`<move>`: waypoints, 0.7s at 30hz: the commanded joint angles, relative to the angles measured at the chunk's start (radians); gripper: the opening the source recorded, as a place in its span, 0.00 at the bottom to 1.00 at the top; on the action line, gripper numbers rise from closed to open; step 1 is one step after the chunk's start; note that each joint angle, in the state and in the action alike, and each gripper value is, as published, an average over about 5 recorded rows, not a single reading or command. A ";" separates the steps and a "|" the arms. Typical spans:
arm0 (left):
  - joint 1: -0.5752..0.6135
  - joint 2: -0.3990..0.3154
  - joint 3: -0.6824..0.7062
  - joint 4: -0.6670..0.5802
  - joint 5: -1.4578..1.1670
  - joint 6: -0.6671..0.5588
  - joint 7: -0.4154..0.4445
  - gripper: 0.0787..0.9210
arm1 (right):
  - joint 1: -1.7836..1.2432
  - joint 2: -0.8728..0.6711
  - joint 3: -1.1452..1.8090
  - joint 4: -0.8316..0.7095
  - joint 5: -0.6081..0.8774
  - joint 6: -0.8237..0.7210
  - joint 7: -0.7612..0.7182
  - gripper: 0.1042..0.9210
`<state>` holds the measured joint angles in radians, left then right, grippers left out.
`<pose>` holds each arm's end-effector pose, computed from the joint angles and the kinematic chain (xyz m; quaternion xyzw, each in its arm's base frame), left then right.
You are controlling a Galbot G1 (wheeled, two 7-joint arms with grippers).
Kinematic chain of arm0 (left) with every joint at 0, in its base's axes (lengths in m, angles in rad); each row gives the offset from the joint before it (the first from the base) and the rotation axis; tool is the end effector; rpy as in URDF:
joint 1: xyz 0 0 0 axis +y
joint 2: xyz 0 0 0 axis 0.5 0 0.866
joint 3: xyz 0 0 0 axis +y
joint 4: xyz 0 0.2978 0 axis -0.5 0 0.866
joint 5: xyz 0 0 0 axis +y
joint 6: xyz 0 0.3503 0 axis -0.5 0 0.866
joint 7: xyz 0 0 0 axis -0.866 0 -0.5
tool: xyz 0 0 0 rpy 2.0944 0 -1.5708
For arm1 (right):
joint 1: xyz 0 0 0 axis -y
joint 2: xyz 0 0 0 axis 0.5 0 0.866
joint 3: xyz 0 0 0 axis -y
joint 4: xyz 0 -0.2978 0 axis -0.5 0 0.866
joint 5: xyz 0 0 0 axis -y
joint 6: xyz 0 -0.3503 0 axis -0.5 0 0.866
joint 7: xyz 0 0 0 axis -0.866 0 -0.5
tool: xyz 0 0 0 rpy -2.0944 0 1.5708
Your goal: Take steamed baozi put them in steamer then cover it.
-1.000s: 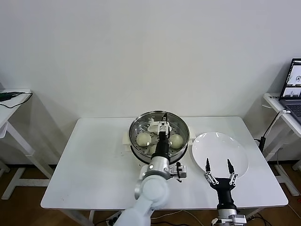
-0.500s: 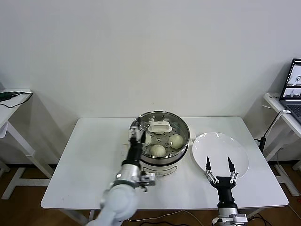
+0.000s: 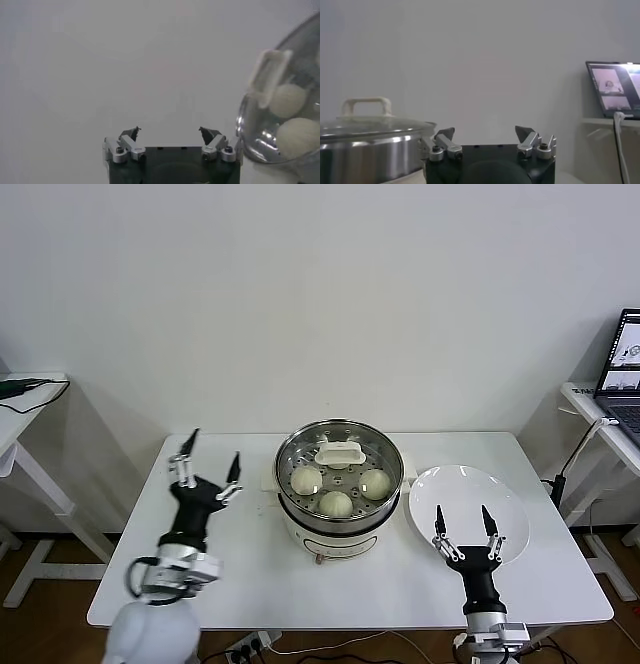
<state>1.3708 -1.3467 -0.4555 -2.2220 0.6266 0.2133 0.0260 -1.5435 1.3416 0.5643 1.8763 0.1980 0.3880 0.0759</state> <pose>0.2357 0.0005 -0.1714 0.0007 0.9208 0.3830 0.0733 0.2058 -0.0570 -0.3210 0.0185 0.9948 -0.0076 0.0996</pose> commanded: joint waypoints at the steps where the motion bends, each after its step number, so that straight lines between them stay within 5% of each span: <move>1: 0.180 -0.043 -0.290 0.015 -0.420 -0.207 -0.016 0.88 | 0.007 -0.008 -0.002 0.079 0.014 -0.113 -0.010 0.88; 21: 0.253 -0.060 -0.237 0.029 -0.423 -0.264 -0.042 0.88 | -0.003 -0.006 -0.016 0.124 0.025 -0.121 -0.008 0.88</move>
<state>1.5826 -1.4012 -0.6658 -2.2012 0.2563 -0.0079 -0.0098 -1.5472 1.3354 0.5498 1.9841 0.2189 0.2832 0.0676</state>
